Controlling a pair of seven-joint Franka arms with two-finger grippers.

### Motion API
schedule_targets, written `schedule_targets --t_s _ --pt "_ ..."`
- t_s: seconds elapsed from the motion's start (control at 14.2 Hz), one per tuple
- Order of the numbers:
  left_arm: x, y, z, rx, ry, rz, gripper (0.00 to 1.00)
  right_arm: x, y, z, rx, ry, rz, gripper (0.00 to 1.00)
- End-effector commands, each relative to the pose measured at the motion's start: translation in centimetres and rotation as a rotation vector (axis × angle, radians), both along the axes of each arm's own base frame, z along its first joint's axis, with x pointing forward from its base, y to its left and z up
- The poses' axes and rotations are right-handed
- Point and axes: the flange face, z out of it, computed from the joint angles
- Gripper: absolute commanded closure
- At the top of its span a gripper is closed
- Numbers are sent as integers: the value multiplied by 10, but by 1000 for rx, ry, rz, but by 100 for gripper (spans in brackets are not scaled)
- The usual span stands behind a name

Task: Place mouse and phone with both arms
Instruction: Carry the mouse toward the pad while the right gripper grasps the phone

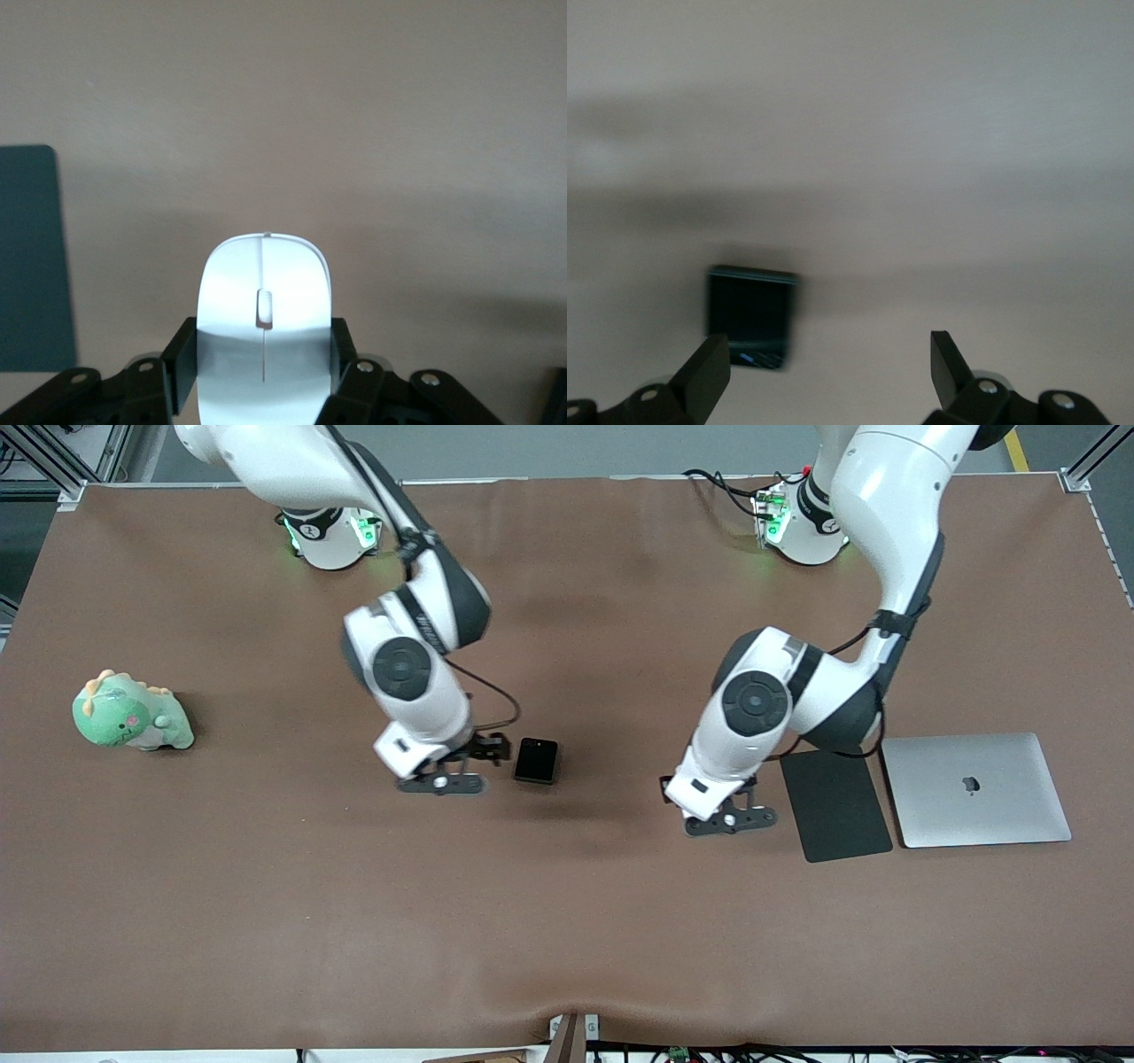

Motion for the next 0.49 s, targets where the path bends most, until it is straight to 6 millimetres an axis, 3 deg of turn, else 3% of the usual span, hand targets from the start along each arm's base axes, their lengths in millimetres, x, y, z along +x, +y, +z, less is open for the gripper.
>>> schedule_targets --t_s 0.0,0.21,0.42 --pt "1 51 9 31 12 -38 39 -6 37 -48 4 -36 -20 0" --pt "11 115 6 43 31 -37 39 -7 50 -78 -10 -23 -52 0" --pt "13 147 -4 47 52 -2 40 -8 49 -88 -18 -12 -54 0"
